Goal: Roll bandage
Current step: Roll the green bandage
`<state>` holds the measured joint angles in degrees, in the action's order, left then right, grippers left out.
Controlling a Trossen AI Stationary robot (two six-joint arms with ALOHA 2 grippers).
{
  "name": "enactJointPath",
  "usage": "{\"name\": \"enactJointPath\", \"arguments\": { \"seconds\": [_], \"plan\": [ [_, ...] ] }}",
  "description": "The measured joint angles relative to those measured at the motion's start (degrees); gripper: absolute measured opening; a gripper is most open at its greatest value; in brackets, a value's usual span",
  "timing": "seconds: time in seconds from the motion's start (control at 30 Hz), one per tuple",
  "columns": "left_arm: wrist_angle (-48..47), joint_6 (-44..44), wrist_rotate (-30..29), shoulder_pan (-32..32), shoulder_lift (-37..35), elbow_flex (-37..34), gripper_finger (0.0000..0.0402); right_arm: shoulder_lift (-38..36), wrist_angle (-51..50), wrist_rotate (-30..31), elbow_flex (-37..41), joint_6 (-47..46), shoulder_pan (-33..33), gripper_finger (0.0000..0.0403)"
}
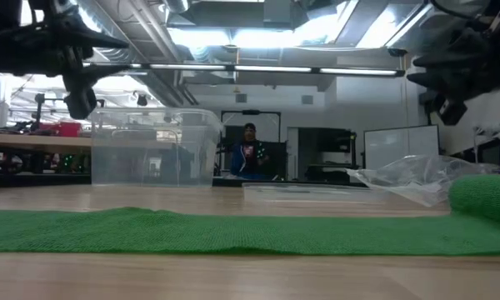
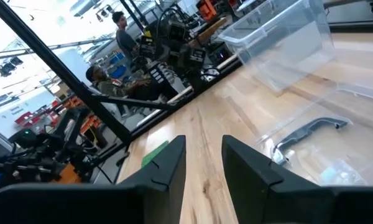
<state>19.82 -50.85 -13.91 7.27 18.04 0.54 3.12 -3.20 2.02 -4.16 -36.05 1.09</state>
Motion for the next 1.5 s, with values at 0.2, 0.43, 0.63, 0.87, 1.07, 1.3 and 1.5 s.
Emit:
{"name": "enactJointPath", "arguments": {
  "seconds": [0.2,0.43,0.63,0.87,1.07,1.3,1.5],
  "plan": [
    [9.0,-3.1,0.0,0.0,14.4,1.5,0.0178,0.6,0.0,1.2,-0.1,-0.1,0.0,0.0108],
    [10.6,-0.5,-0.4,1.0,36.0,13.9,0.0180,0.6,0.1,4.5,-0.1,0.5,0.0,0.0108],
    [10.4,3.1,-2.4,0.7,54.5,26.6,0.0180,0.6,0.0,5.0,-0.1,0.5,0.0,0.0108],
    [10.3,0.1,-0.1,0.2,68.7,36.7,0.0180,0.6,-1.1,1.4,-0.2,0.5,0.0,0.0108],
    [10.6,1.3,6.4,3.0,76.6,44.3,0.0180,0.6,-4.6,-8.9,-0.2,0.5,0.0,0.0108],
    [10.5,11.4,7.4,5.7,83.7,52.2,0.0180,0.6,-4.9,-10.6,-0.2,0.5,0.0,0.0108],
    [10.4,25.5,7.3,6.5,88.3,58.3,0.0180,0.6,-5.2,-13.5,-0.3,0.5,0.0,0.0108]
  ]
}}
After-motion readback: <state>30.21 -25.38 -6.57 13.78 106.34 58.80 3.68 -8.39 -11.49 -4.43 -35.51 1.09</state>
